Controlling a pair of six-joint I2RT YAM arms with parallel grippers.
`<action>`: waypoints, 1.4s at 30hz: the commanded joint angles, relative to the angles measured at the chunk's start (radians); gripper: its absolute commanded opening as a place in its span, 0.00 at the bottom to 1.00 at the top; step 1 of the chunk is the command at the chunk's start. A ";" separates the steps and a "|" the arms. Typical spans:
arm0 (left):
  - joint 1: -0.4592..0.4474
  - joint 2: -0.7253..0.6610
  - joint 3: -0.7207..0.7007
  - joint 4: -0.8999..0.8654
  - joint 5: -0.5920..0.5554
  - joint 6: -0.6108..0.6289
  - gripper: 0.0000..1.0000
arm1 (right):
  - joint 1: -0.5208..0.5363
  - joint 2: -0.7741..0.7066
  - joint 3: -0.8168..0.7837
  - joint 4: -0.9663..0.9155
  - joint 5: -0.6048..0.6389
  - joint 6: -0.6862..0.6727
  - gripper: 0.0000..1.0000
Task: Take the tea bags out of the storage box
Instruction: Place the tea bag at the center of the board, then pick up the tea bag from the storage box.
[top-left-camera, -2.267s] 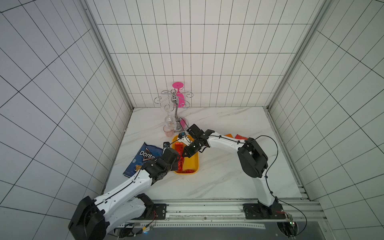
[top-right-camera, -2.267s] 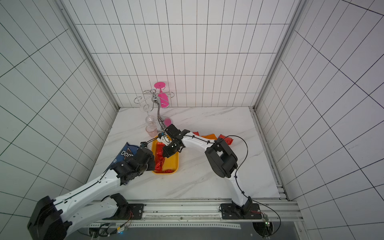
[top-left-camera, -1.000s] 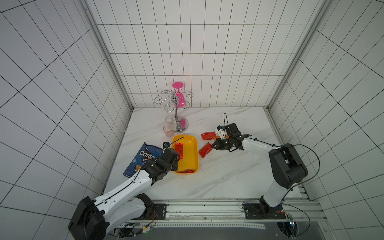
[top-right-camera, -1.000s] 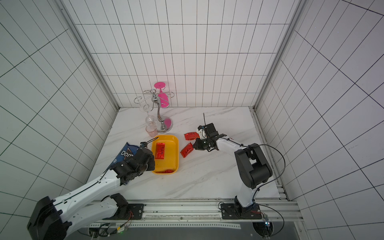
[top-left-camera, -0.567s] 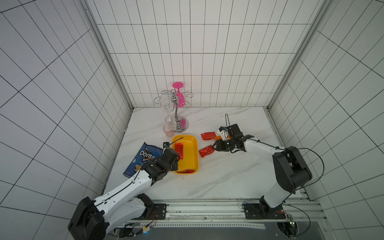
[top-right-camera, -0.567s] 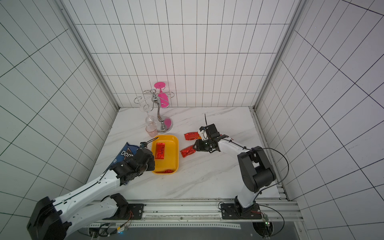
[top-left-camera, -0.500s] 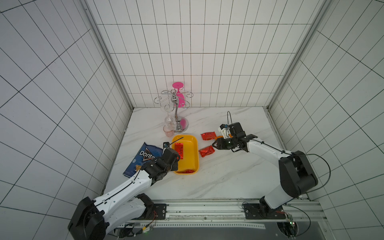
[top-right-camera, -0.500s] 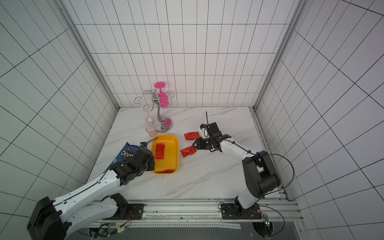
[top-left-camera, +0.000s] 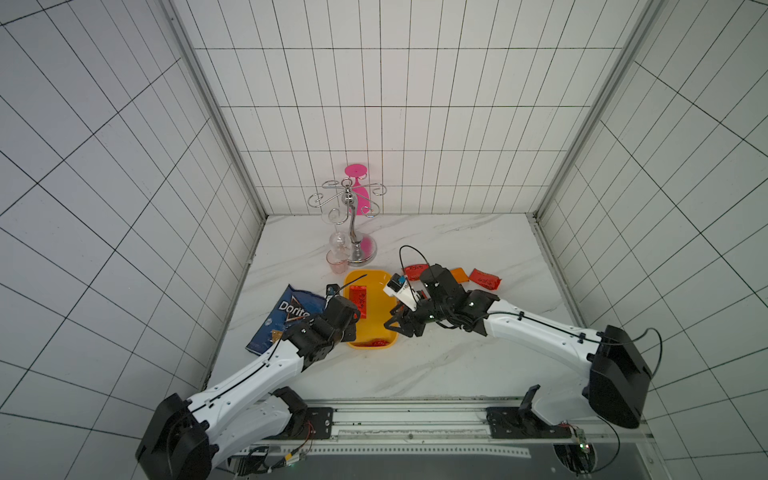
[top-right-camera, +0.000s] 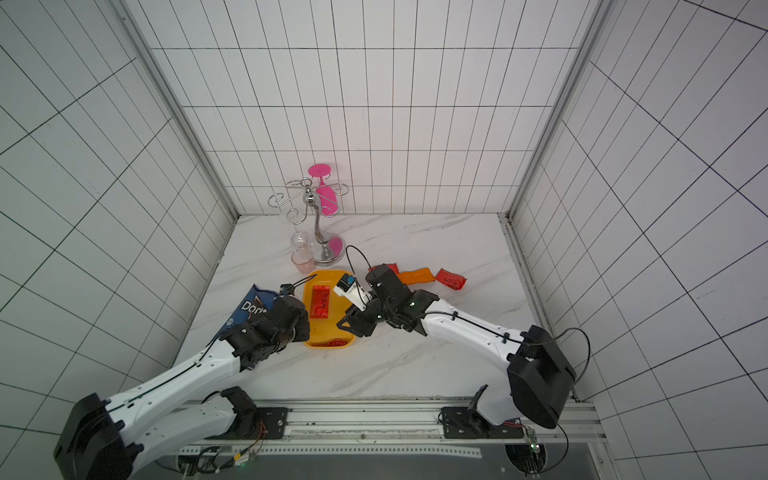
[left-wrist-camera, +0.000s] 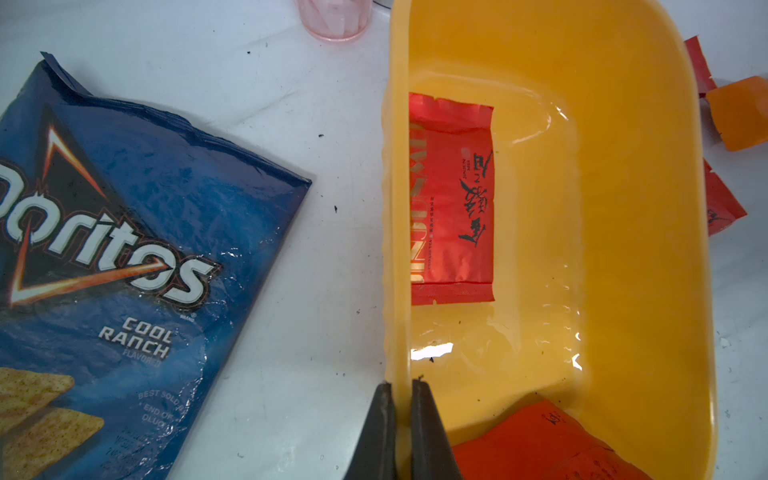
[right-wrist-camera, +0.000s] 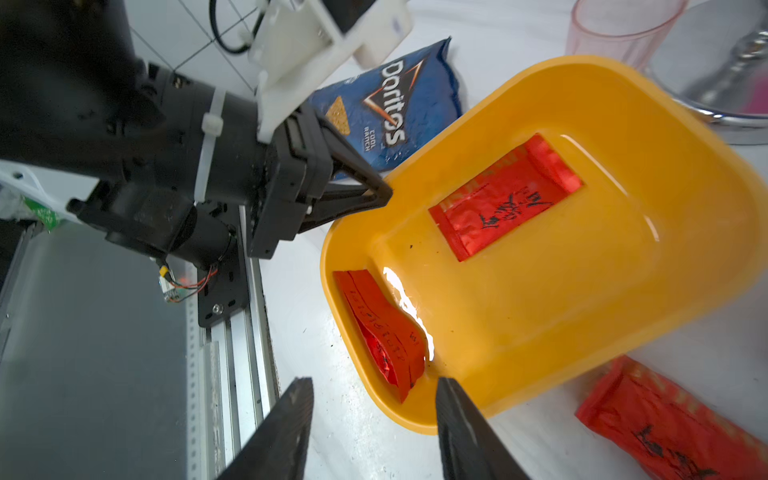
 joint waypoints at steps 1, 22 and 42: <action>-0.001 -0.010 -0.003 0.022 0.001 0.001 0.00 | 0.041 0.070 -0.012 -0.032 0.021 -0.110 0.52; -0.001 -0.016 -0.008 0.025 0.000 0.000 0.00 | 0.023 0.228 0.062 -0.041 0.004 -0.103 0.47; -0.002 -0.012 -0.006 0.024 0.000 0.000 0.00 | 0.008 0.314 0.129 -0.057 -0.066 -0.077 0.49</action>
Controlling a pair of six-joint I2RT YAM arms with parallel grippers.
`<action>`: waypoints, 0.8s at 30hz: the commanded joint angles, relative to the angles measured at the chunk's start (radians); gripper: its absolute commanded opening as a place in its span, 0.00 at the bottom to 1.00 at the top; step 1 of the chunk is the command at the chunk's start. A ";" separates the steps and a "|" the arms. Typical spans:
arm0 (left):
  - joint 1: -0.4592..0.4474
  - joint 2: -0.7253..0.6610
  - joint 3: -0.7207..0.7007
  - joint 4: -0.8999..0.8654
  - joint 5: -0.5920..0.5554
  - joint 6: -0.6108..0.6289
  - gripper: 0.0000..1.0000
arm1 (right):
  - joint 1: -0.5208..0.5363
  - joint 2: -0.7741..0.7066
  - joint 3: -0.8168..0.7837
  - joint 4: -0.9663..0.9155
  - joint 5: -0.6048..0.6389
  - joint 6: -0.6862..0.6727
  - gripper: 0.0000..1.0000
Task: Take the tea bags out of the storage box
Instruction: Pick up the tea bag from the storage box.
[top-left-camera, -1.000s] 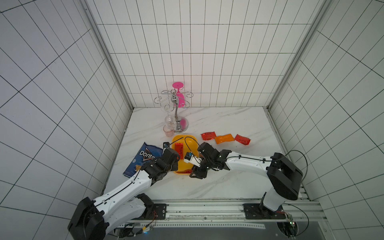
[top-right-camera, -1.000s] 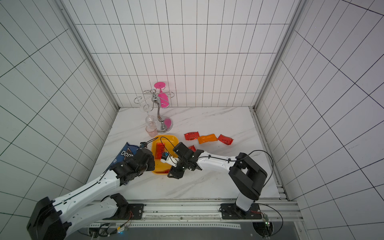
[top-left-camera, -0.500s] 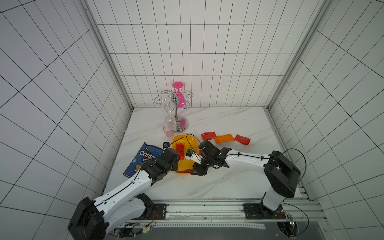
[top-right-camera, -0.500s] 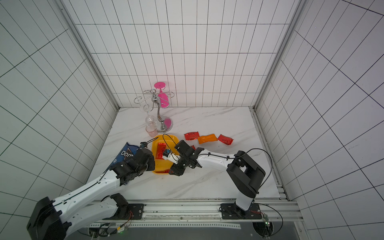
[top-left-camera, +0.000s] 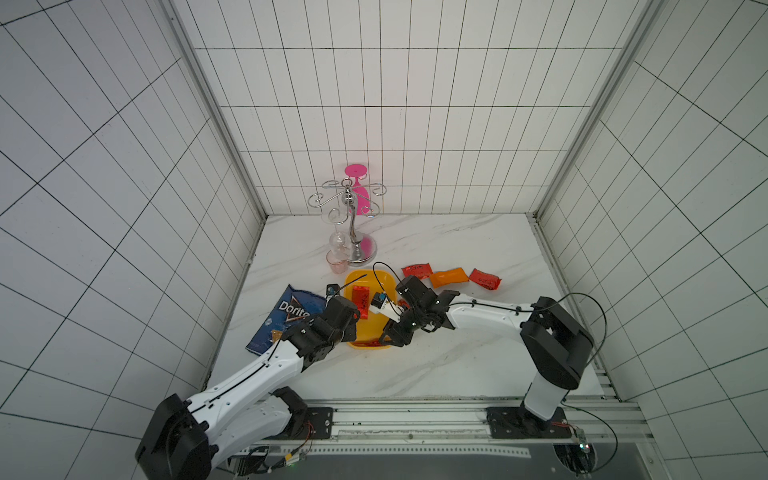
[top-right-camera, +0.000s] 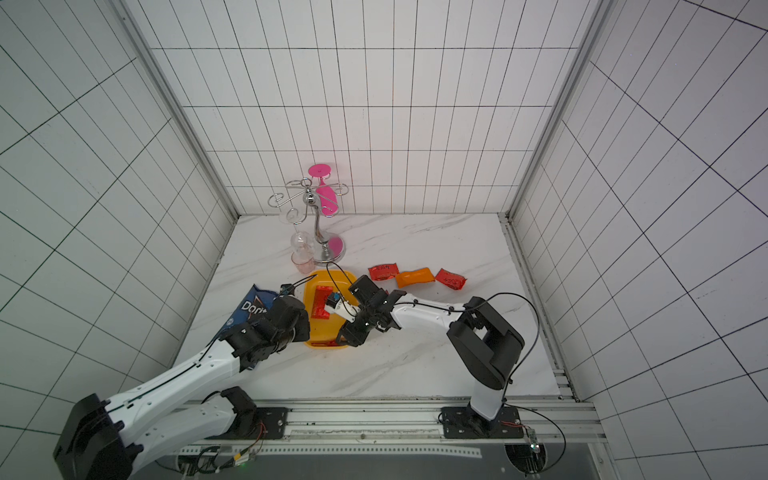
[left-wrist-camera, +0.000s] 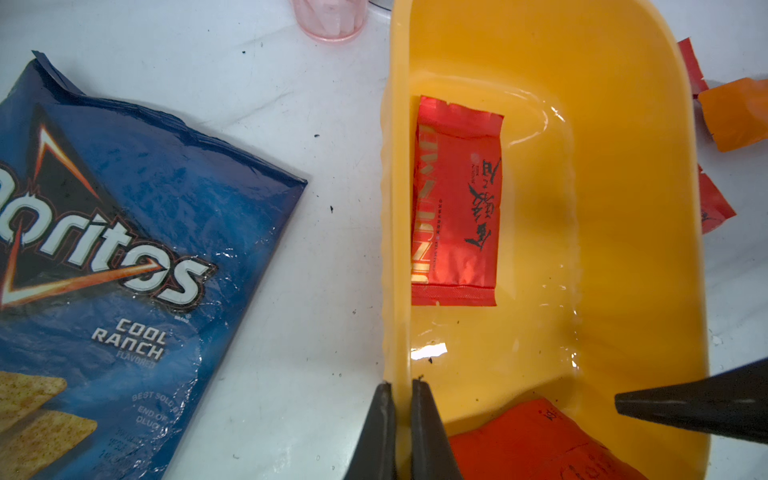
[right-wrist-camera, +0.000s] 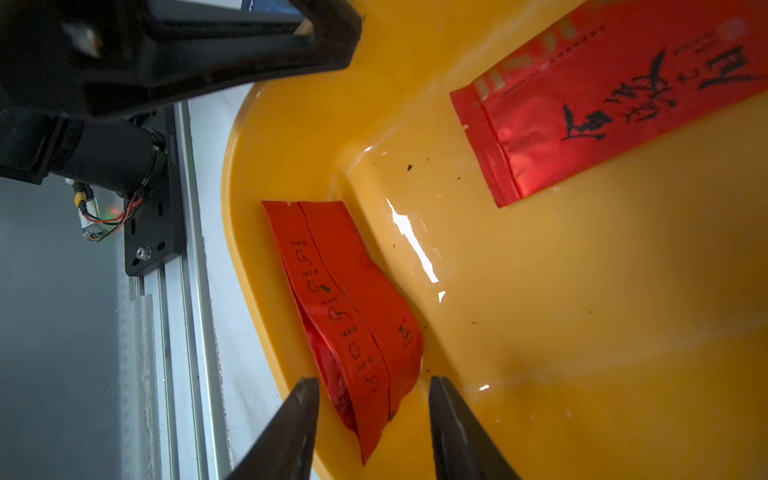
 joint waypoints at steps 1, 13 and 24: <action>-0.001 -0.009 -0.003 0.017 -0.007 0.000 0.00 | 0.012 0.026 0.062 -0.036 -0.016 -0.002 0.49; -0.001 -0.003 -0.002 0.017 -0.005 0.001 0.00 | 0.014 0.077 0.100 -0.097 0.042 -0.025 0.39; 0.000 0.002 0.000 0.019 -0.004 0.001 0.00 | 0.020 0.077 0.138 -0.148 0.095 -0.054 0.08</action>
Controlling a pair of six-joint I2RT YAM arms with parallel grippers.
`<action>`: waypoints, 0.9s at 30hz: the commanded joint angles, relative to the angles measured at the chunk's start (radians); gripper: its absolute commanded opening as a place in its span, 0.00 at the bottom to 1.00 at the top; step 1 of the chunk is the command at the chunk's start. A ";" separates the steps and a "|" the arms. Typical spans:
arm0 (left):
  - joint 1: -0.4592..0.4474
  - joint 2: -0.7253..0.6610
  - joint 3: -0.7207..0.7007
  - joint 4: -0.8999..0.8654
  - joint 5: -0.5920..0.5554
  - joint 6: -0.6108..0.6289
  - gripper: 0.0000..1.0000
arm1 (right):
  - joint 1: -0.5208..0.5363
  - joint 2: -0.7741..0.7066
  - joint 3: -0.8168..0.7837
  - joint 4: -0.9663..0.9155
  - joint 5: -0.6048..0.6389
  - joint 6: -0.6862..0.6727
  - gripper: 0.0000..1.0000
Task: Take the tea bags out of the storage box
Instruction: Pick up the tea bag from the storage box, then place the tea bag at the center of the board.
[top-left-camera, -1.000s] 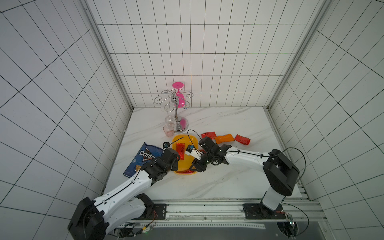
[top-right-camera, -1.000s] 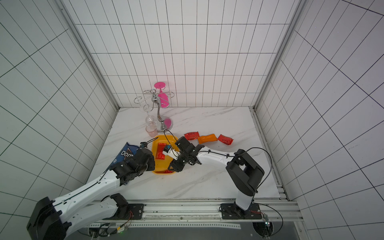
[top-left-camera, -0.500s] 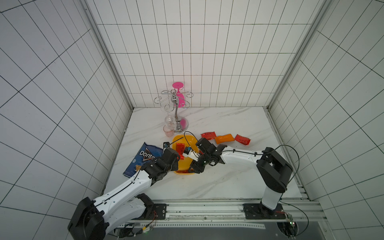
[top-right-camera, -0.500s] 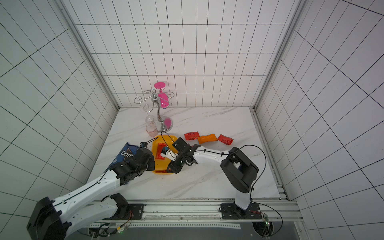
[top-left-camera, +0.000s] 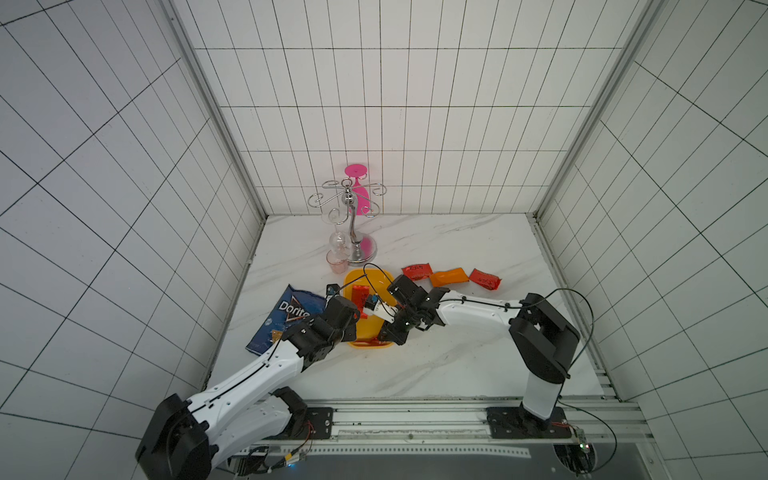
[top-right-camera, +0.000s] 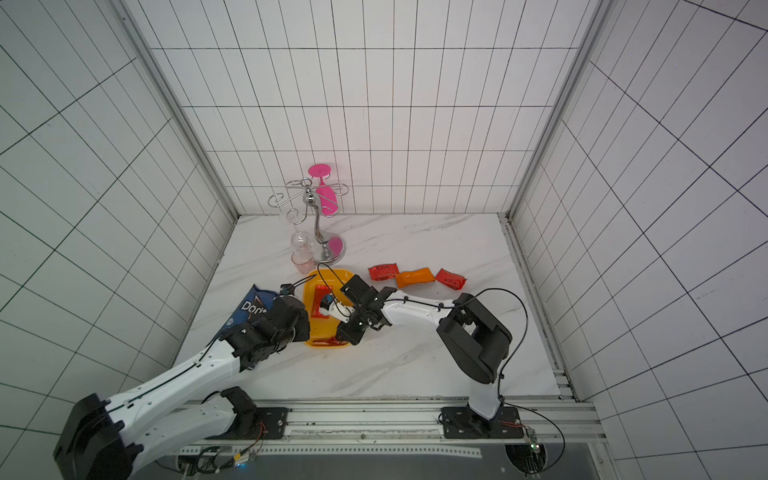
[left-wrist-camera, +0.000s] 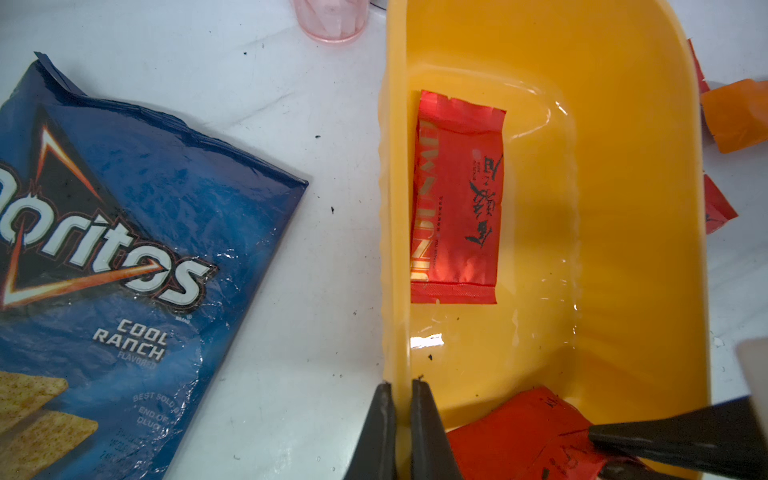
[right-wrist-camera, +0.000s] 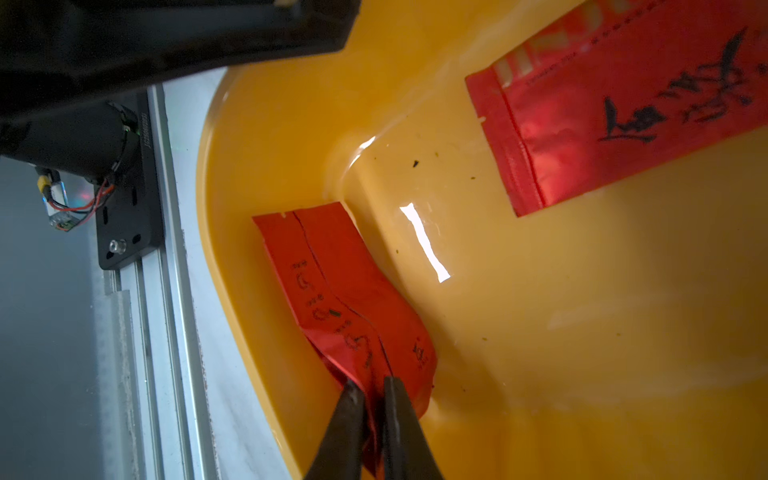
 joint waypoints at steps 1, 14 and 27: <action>-0.001 0.000 0.000 0.018 -0.002 0.003 0.00 | 0.006 0.001 0.041 -0.044 0.040 -0.011 0.05; -0.001 -0.006 -0.002 0.017 -0.006 0.000 0.00 | -0.033 -0.165 0.061 -0.013 0.131 0.092 0.00; -0.001 -0.007 -0.002 0.015 -0.009 -0.003 0.00 | -0.294 -0.557 -0.179 -0.149 0.610 0.338 0.00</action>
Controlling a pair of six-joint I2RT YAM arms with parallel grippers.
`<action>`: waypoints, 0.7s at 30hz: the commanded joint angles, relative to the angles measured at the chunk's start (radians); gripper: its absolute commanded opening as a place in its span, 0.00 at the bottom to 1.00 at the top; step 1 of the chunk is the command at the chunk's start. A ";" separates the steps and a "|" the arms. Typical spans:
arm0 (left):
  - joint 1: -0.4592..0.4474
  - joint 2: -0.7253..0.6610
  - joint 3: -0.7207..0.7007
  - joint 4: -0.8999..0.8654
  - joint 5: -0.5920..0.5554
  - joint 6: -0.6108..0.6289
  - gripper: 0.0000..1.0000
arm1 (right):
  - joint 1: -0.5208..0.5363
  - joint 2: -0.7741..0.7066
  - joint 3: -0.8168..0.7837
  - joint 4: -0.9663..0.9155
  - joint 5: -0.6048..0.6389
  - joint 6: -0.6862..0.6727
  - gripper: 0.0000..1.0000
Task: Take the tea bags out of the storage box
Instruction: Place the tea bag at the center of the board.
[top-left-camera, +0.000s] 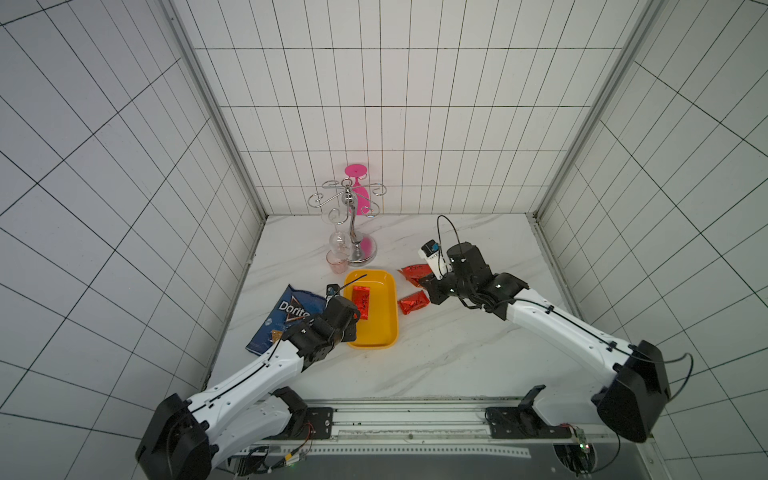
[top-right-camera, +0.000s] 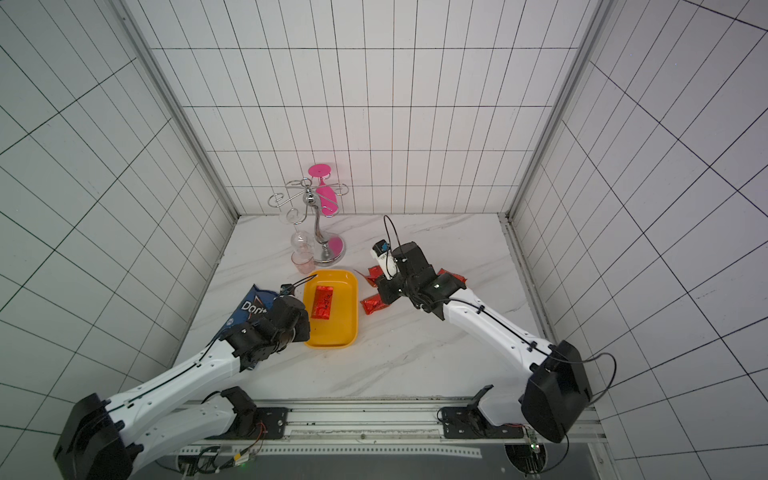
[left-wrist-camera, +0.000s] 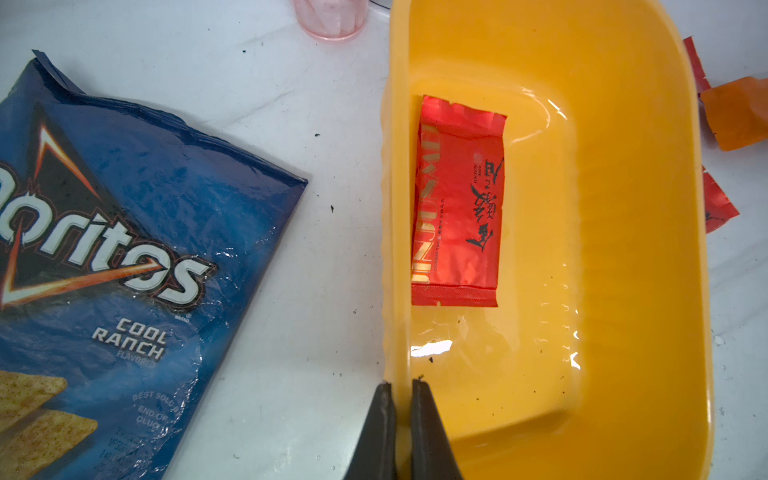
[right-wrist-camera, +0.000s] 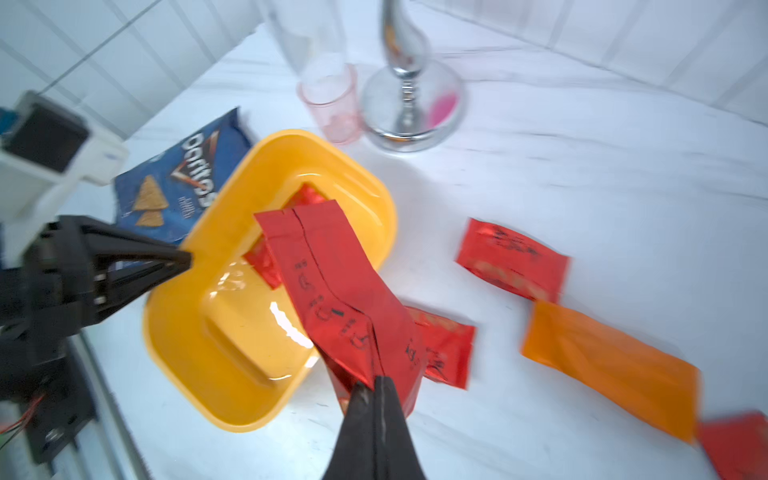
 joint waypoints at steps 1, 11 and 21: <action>-0.002 -0.011 -0.003 0.016 -0.010 -0.003 0.00 | -0.070 -0.049 -0.102 -0.120 0.258 0.129 0.00; -0.002 -0.014 -0.004 0.018 -0.007 0.000 0.00 | -0.125 0.051 -0.231 -0.172 0.337 0.204 0.00; -0.002 -0.008 -0.003 0.020 -0.005 0.000 0.00 | -0.038 0.201 -0.162 -0.186 0.343 0.180 0.00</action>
